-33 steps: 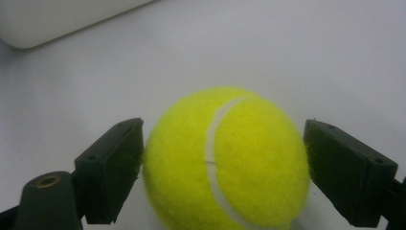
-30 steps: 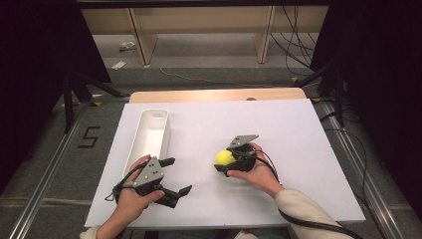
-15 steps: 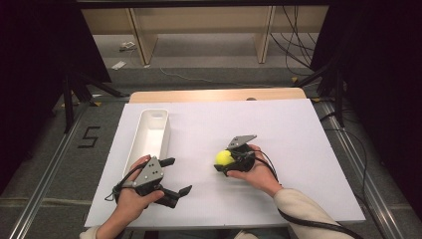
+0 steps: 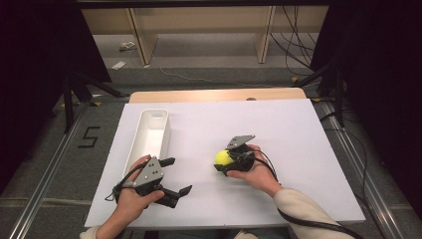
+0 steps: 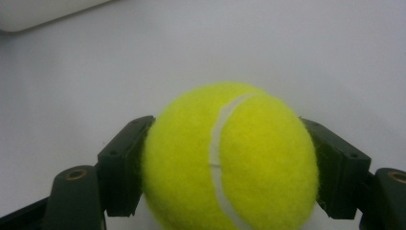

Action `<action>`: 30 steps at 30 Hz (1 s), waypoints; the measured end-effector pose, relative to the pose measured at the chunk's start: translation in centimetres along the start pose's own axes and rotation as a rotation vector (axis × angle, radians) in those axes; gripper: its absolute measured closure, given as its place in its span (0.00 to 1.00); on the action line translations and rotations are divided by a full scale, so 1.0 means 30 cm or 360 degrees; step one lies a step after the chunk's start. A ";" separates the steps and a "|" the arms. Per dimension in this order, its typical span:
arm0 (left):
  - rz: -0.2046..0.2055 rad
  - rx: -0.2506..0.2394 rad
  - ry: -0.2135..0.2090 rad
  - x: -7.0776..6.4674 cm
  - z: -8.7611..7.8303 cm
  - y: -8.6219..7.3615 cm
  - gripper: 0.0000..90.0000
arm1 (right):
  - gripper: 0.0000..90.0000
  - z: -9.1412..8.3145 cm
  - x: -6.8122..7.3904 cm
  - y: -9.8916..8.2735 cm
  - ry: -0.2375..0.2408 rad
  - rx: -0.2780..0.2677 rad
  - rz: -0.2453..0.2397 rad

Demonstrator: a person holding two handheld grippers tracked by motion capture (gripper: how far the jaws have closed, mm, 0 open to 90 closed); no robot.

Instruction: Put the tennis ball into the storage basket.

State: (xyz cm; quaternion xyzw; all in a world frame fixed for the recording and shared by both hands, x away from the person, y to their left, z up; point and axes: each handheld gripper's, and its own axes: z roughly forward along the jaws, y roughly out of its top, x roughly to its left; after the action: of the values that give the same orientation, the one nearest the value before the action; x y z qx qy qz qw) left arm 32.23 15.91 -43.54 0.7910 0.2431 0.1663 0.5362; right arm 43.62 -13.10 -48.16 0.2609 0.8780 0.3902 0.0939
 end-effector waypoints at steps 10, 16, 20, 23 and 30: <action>0.0004 0.0002 0.0001 0.001 -0.001 0.000 0.00 | 0.29 -0.023 0.000 0.017 -0.0010 -0.0061 0.0010; 0.0003 0.0002 0.0000 0.001 -0.001 0.000 0.00 | 0.29 -0.030 0.000 0.023 -0.0009 -0.0078 0.0004; 0.0005 0.0004 0.0003 0.001 -0.001 0.000 0.00 | 0.29 -0.034 0.000 0.025 -0.0007 -0.0080 0.0009; 0.0006 0.0005 0.0003 0.001 -0.001 0.000 0.00 | 0.29 -0.035 -0.001 0.026 -0.0007 -0.0085 0.0001; 0.0006 0.0005 0.0003 0.001 -0.001 0.000 0.00 | 0.29 -0.038 0.000 0.029 -0.0008 -0.0099 -0.0001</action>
State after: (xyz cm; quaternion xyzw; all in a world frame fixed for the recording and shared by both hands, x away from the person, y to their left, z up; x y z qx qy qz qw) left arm 32.24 15.95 -43.54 0.7922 0.2423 0.1675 0.5345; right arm 43.54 -13.35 -46.74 0.2586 0.8652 0.4167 0.1044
